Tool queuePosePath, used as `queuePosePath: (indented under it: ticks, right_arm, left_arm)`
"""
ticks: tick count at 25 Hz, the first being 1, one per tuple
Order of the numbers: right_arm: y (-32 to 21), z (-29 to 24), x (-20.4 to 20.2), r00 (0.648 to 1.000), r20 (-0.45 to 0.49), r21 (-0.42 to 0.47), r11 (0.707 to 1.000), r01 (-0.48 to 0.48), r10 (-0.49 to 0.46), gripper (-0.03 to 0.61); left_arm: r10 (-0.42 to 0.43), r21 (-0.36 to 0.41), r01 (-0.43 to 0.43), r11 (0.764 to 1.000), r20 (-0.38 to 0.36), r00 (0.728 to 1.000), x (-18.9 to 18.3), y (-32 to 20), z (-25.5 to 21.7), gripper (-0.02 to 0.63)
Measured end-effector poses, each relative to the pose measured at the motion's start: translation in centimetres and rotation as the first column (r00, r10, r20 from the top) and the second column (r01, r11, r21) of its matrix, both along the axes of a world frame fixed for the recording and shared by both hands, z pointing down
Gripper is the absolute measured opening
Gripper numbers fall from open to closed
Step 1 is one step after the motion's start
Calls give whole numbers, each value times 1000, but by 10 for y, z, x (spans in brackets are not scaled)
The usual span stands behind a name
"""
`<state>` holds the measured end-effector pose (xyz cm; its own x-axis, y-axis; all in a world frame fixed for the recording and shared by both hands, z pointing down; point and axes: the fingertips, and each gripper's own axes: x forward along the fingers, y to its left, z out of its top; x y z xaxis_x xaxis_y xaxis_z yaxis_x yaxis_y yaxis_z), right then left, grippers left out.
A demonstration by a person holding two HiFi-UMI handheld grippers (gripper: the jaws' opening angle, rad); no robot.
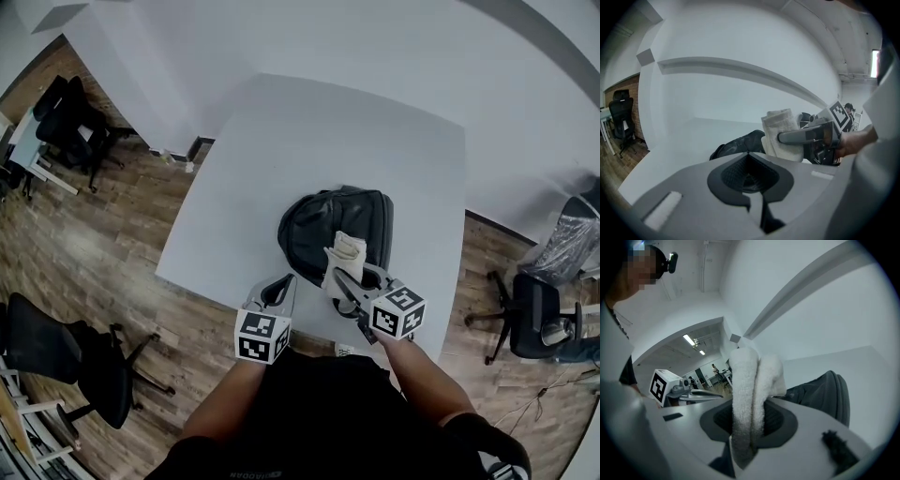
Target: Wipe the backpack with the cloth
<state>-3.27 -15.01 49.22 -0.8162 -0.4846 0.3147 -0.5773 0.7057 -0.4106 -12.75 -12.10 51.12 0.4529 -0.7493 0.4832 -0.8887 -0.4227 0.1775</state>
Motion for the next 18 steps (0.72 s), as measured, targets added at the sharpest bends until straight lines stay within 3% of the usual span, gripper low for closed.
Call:
queuePosePath:
  ticks: [14, 18]
  right_arm:
    - [-110, 28, -70, 989, -117, 4, 996, -88, 87, 94]
    - [-137, 46, -85, 985, -153, -18, 996, -84, 81, 94]
  left_arm:
    - [100, -42, -101, 994, -26, 995, -43, -38, 26, 6]
    - [90, -55, -92, 994, -42, 995, -47, -38, 33, 6]
